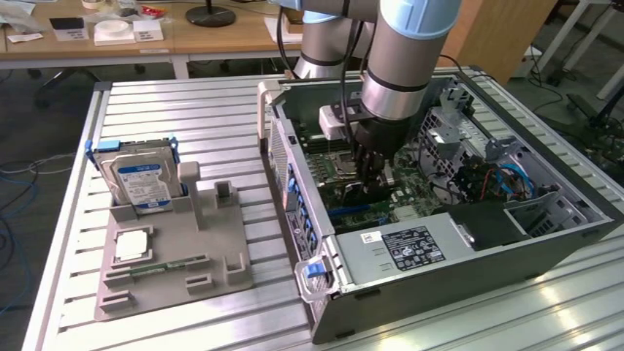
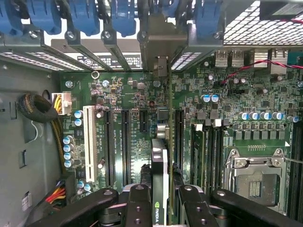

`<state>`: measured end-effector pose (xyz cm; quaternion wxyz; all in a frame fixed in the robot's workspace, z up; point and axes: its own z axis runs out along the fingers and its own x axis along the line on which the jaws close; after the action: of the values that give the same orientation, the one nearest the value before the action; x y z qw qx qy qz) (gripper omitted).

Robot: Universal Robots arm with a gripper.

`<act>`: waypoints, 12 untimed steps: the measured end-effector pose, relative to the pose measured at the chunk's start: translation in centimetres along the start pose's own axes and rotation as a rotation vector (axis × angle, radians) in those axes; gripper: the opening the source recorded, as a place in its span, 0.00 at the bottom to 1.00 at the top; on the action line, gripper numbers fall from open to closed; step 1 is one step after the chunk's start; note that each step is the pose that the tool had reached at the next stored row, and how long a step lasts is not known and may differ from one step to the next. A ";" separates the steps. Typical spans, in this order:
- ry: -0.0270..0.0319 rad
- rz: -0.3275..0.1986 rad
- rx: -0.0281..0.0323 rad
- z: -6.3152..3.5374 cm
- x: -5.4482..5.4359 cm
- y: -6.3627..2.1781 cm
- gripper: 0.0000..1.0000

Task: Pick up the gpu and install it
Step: 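Insert the gpu into the slot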

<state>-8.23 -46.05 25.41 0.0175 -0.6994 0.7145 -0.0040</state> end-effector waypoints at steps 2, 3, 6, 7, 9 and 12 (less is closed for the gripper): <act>0.0000 0.000 0.0000 0.15 0.0 0.01 0.27; 0.0000 0.000 -0.0001 0.26 0.0 0.02 0.27; 0.0001 0.000 -0.0001 0.48 0.0 0.03 0.27; 0.0001 0.000 -0.0001 0.51 0.0 0.03 0.27; 0.0004 0.000 -0.0003 0.52 0.0 0.03 0.27; -0.0002 0.000 0.0000 0.69 0.0 0.03 0.27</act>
<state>-8.24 -46.04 24.72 0.0176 -0.6994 0.7145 -0.0039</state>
